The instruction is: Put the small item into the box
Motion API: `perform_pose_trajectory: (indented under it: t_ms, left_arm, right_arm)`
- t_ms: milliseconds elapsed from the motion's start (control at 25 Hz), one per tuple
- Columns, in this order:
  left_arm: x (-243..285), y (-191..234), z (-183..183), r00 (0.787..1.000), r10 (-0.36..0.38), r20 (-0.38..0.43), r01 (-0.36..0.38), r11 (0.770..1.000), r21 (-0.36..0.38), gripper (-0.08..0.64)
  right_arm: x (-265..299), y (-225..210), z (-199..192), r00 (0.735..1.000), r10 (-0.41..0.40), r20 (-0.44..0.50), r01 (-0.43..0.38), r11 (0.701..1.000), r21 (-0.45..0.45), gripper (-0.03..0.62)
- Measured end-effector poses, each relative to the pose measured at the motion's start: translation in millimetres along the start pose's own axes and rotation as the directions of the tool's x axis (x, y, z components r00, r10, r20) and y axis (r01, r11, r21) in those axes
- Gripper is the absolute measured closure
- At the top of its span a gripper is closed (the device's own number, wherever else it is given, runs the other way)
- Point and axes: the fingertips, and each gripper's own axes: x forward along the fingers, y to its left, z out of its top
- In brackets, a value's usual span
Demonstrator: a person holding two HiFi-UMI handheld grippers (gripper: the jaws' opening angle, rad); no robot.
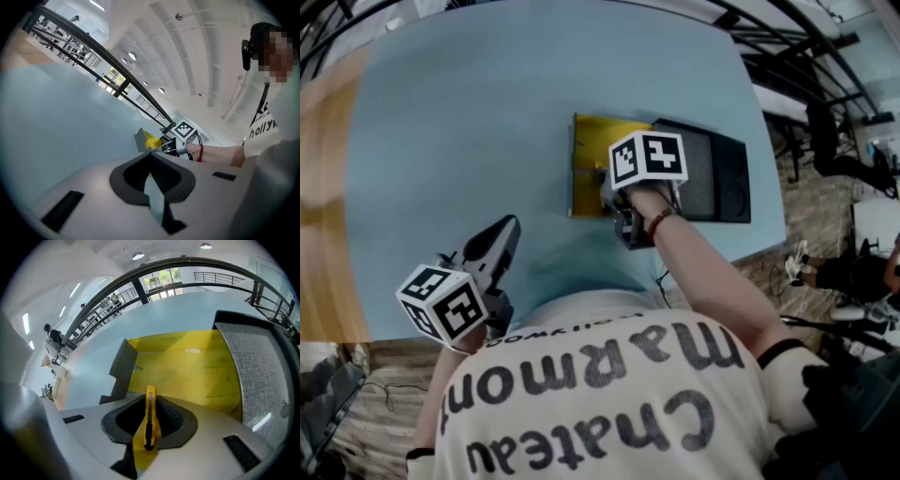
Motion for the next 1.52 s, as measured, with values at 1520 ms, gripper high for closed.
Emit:
perform_pose_trajectory:
  t_ms: [1520]
  left_arm:
    - [-18,10,6,0.999,-0.019,0.030,0.019,1.000,0.005,0.558]
  right_arm:
    - [-13,-5,-6,0.998,-0.069,0.005,0.070,0.995,-0.069,0.477]
